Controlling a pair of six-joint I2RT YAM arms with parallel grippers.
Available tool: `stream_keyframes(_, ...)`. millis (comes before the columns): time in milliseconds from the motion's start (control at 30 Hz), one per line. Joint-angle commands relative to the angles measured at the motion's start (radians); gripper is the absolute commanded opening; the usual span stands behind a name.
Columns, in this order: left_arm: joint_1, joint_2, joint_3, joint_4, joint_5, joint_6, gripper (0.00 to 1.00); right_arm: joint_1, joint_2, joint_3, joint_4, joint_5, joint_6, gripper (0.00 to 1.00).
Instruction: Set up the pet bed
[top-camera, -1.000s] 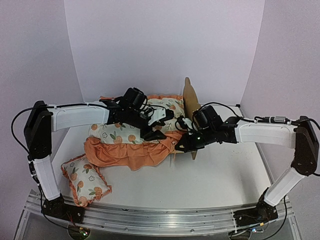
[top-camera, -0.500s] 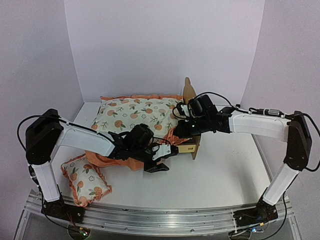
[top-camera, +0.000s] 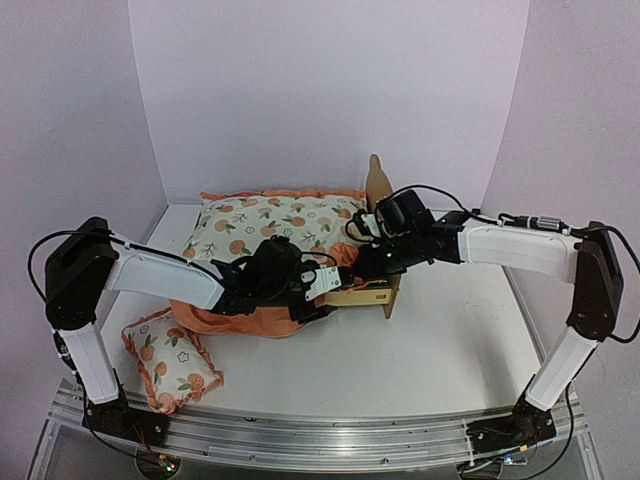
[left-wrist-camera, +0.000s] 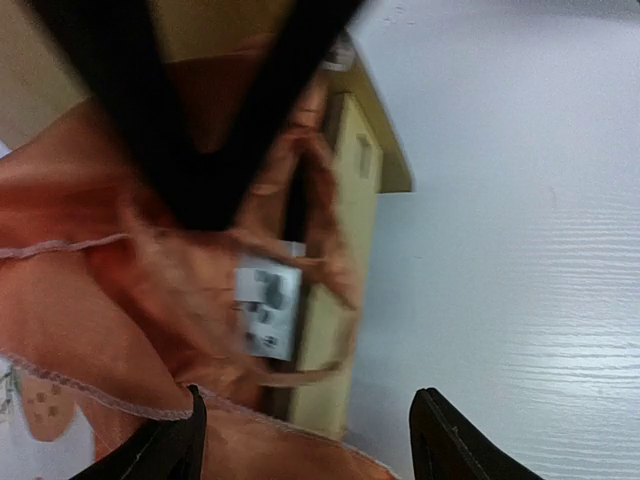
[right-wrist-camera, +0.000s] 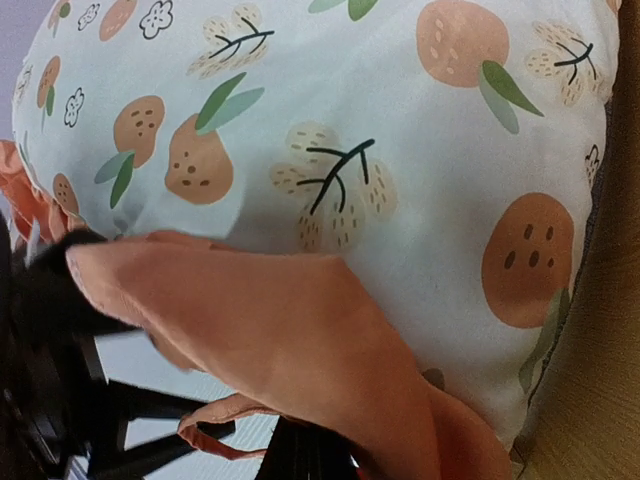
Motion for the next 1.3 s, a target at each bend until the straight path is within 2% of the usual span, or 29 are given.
stream_keyframes(0, 0.098, -0.001, 0.115, -0.065, -0.045, 0.029, 0.72, -0.007, -0.09, -0.008, -0.026, -0.03, -0.042, 0.0)
stream_keyframes(267, 0.116, 0.091, 0.229, -0.352, 0.171, 0.074, 0.64, -0.008, -0.14, -0.056, -0.063, -0.045, -0.05, 0.01)
stream_keyframes(633, 0.124, 0.199, 0.357, -0.558, 0.269, 0.099, 0.55, -0.008, -0.166, -0.086, -0.09, -0.085, -0.015, 0.03)
stream_keyframes(800, 0.14, 0.139, 0.374, -0.635, 0.442, 0.118, 0.62, -0.008, -0.15, -0.087, -0.089, -0.081, 0.004, 0.01)
stream_keyframes(1167, 0.154, 0.149, 0.476, -0.757, 0.575, 0.16, 0.67, -0.008, -0.102, -0.054, -0.089, -0.108, 0.023, 0.0)
stream_keyframes(1267, 0.154, 0.155, 0.474, -0.764, 0.559, 0.165, 0.69, -0.008, -0.09, -0.049, -0.09, -0.112, 0.031, 0.0)
